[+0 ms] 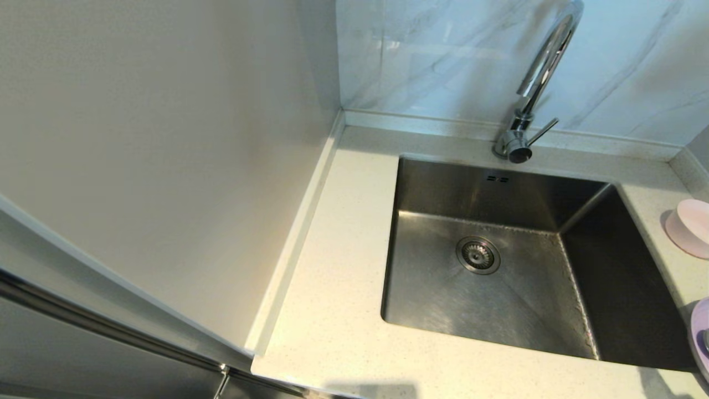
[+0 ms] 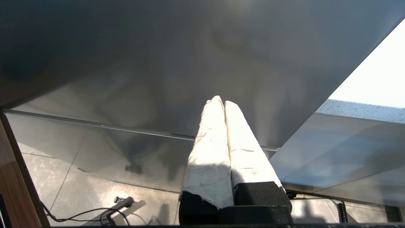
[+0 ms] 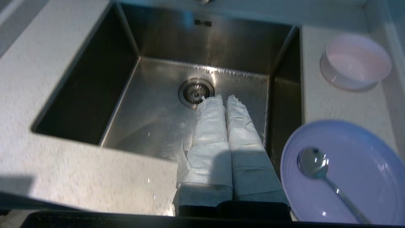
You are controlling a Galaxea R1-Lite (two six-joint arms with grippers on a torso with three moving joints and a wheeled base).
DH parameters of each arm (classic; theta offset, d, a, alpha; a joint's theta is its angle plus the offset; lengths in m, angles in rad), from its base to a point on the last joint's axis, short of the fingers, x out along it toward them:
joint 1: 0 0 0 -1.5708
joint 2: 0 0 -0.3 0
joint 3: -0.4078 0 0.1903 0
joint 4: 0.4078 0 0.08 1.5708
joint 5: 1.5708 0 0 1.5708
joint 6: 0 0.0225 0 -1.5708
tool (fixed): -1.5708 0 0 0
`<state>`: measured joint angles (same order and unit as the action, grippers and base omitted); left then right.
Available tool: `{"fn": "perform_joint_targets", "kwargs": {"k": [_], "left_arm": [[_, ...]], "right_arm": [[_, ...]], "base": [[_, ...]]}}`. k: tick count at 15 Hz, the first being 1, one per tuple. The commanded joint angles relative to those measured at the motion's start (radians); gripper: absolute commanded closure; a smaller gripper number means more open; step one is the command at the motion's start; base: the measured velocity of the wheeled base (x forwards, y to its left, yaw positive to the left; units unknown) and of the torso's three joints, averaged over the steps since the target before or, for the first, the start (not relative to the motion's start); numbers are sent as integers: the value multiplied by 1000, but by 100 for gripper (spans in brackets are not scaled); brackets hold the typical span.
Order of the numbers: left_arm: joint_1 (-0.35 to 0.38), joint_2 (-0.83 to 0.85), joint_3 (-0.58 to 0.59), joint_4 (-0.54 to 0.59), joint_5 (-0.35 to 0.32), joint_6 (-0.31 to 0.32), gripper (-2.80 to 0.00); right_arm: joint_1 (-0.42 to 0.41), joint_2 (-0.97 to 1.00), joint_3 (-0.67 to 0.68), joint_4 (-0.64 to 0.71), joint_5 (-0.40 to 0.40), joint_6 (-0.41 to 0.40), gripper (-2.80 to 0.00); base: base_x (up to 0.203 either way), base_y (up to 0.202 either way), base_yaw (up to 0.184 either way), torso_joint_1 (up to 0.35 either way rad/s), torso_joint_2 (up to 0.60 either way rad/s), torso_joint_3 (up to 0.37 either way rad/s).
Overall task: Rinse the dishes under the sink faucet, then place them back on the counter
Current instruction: Turn on the faucet
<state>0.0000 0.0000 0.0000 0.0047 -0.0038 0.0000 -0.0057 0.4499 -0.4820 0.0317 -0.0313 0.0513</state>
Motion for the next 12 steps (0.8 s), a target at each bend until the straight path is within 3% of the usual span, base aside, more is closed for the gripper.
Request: {"fn": "perform_joint_targets", "kwargs": {"k": [1, 6, 12], "left_arm": [[0, 0, 0, 0, 0, 0, 0], [0, 0, 0, 0, 1, 0, 0], [0, 0, 0, 0, 1, 0, 0]], "right_arm": [[-6, 254, -192, 4, -1, -1, 0], [-28, 622, -622, 73, 2, 7, 0], [-76, 1096, -1115, 89, -28, 107, 0]], "base": [[0, 0, 0, 0, 0, 0], [0, 0, 0, 0, 0, 0], [0, 0, 0, 0, 0, 0]]}}
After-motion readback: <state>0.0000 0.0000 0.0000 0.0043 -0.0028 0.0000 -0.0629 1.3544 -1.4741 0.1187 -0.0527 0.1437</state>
